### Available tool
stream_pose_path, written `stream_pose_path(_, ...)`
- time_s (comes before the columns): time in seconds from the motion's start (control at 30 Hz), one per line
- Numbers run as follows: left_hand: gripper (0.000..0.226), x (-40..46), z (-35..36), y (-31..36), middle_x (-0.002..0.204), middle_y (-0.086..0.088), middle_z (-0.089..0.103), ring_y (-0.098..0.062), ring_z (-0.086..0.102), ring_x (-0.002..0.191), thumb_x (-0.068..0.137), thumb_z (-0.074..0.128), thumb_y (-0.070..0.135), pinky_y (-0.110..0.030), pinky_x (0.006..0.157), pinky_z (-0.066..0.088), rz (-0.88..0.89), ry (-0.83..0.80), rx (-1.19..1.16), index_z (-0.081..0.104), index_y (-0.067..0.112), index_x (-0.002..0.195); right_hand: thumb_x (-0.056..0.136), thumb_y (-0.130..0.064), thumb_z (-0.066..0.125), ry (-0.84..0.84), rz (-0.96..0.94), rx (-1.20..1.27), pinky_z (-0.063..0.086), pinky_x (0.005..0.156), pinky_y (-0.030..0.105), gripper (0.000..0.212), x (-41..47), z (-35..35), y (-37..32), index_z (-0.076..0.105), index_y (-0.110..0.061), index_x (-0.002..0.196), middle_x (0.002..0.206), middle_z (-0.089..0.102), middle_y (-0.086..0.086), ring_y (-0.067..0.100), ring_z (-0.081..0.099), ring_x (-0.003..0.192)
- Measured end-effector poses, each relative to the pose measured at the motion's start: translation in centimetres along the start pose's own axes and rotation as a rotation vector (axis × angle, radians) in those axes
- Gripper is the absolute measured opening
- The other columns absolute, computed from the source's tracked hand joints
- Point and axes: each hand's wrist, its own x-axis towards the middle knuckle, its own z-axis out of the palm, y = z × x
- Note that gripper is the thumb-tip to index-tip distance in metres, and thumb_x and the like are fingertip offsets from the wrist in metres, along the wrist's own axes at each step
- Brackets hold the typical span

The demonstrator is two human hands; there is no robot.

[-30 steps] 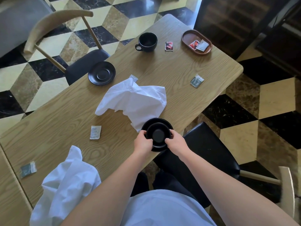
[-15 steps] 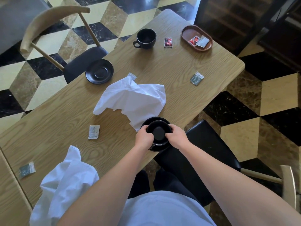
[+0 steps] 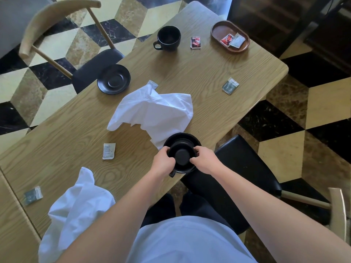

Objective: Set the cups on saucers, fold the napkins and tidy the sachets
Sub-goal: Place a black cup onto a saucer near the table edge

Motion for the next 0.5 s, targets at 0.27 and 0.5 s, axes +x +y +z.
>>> stream_pose_path(0.27,0.061,-4.9,1.6,-3.6,0.102,0.008,0.064,-0.008,0.061,0.093,0.074,0.045,-0.02,-0.02,0.069,0.048,0.192,0.198,-0.068,0.055,0.029,0.108,0.091,-0.008,0.067,0.19,-0.189,0.265,0.052,0.102,0.029,0.05,-6.7,4.5,2.7,0.057,-0.028,0.136,0.12,0.069,-0.014,0.003,0.063,0.113)
stream_pose_path(0.5,0.059,-4.8,2.7,-3.9,0.112,0.008,0.065,-0.008,0.062,0.103,0.083,0.052,-0.013,-0.019,0.083,0.051,0.236,0.281,-0.178,0.056,0.032,0.122,0.095,-0.006,0.064,0.291,-0.22,0.331,0.049,0.102,0.021,0.05,-5.9,4.2,2.2,0.056,-0.022,0.142,0.126,0.068,-0.01,0.002,0.061,0.118)
